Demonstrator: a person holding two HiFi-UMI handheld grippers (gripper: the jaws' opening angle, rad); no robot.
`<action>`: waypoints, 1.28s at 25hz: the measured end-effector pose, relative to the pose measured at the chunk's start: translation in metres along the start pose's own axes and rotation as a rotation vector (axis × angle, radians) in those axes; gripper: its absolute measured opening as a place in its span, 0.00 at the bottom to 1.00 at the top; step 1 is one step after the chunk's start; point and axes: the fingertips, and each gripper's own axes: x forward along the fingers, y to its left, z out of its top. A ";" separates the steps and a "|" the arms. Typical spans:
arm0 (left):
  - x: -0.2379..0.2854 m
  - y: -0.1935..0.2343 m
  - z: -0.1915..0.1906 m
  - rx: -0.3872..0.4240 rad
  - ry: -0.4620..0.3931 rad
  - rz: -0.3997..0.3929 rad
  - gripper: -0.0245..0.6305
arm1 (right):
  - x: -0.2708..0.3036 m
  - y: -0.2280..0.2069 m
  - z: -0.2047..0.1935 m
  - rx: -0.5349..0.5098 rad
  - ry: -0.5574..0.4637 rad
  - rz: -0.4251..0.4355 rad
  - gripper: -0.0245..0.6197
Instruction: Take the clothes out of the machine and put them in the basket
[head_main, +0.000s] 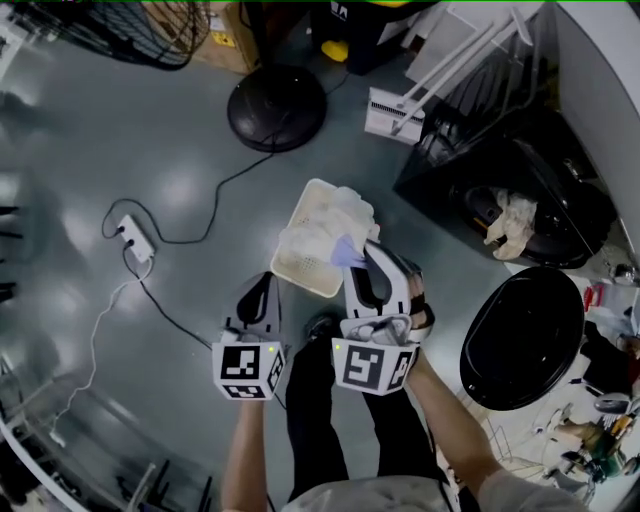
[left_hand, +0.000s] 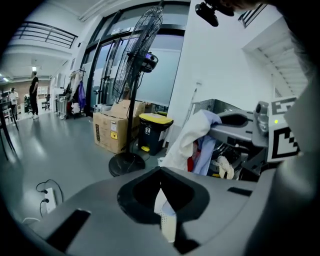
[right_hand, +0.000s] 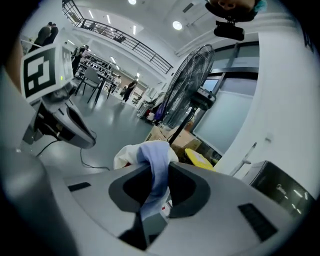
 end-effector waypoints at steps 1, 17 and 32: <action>0.001 0.003 -0.002 0.003 0.002 0.002 0.07 | 0.005 0.007 -0.008 -0.001 0.016 0.007 0.17; 0.062 0.025 -0.071 -0.005 0.051 -0.005 0.07 | 0.104 0.122 -0.191 -0.038 0.251 0.176 0.18; 0.107 0.052 -0.138 0.012 0.071 0.030 0.07 | 0.195 0.253 -0.362 -0.159 0.471 0.428 0.19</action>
